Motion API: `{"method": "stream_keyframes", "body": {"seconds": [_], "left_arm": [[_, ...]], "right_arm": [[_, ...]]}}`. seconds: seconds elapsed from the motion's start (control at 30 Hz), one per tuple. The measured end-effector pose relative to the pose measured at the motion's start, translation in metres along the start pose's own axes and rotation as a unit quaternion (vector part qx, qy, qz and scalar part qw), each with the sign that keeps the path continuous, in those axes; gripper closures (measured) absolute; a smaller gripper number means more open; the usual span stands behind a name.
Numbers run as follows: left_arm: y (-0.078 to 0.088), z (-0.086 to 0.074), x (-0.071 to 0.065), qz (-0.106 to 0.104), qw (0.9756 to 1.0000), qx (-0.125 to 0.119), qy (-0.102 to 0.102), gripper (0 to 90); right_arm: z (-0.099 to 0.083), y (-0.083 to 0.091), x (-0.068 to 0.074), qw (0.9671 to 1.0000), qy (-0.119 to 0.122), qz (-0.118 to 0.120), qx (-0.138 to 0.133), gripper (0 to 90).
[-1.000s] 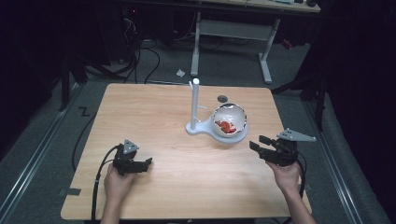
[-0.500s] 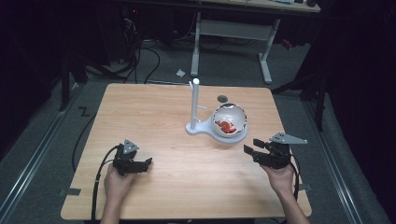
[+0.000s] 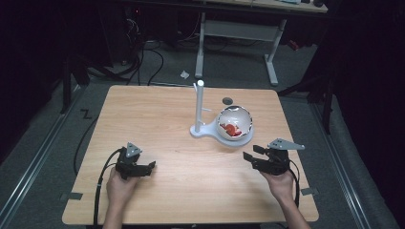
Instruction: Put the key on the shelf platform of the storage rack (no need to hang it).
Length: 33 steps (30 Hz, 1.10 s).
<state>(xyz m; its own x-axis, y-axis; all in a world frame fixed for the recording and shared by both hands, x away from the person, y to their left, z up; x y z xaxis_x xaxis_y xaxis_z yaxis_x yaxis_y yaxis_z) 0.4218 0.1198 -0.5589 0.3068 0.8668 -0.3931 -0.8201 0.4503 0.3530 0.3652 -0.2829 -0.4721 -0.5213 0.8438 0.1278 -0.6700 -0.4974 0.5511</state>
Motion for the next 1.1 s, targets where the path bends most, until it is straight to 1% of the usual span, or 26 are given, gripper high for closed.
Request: {"method": "stream_keyframes", "body": {"seconds": [0.1, 0.33, 0.5, 0.63, 0.83, 0.9, 1.07, 1.1], "left_arm": [[0.0, 0.0, 0.0, 0.0, 1.0, 0.0, 0.0, 16.8], [0.0, 0.0, 0.0, 0.0, 1.0, 0.0, 0.0, 16.8], [0.0, 0.0, 0.0, 0.0, 1.0, -0.001, 0.0, 16.8], [0.0, 0.0, 0.0, 0.0, 1.0, 0.0, 0.0, 16.8], [0.0, 0.0, 0.0, 0.0, 1.0, -0.001, 0.001, 16.8], [0.0, 0.0, 0.0, 0.0, 1.0, -0.001, 0.0, 16.8], [0.0, 0.0, 0.0, 0.0, 1.0, -0.001, -0.001, 16.8], [0.0, 0.0, 0.0, 0.0, 1.0, 0.0, -0.002, 16.8]], "right_arm": [[-0.002, -0.004, 0.002, 1.0, -0.002, 0.002, 0.005, 43.0], [-0.009, -0.015, 0.008, 0.9999, 0.004, 0.004, 0.015, 42.9], [-0.012, -0.021, 0.01, 0.9998, 0.007, 0.005, 0.017, 42.6], [-0.016, -0.026, 0.011, 0.9997, 0.006, 0.004, 0.024, 42.2], [-0.024, -0.035, 0.011, 0.9993, 0.012, -0.003, 0.036, 41.5], [-0.028, -0.038, 0.011, 0.9991, 0.009, -0.004, 0.041, 41.3], [-0.035, -0.045, 0.01, 0.9984, 0.013, -0.012, 0.053, 41.1], [-0.035, -0.046, 0.01, 0.9983, 0.017, -0.014, 0.053, 41.0]]}}
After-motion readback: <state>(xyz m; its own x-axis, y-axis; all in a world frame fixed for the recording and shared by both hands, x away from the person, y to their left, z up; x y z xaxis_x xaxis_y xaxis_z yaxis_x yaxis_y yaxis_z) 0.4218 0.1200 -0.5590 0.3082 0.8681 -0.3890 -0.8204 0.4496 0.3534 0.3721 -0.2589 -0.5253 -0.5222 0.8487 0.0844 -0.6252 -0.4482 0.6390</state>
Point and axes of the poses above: each handheld gripper's, and its own axes: y roughly backward along the jaws, z roughly out of its top, x roughly to its left, the point moved 3 cm from there along -y, roughly forward along the jaws
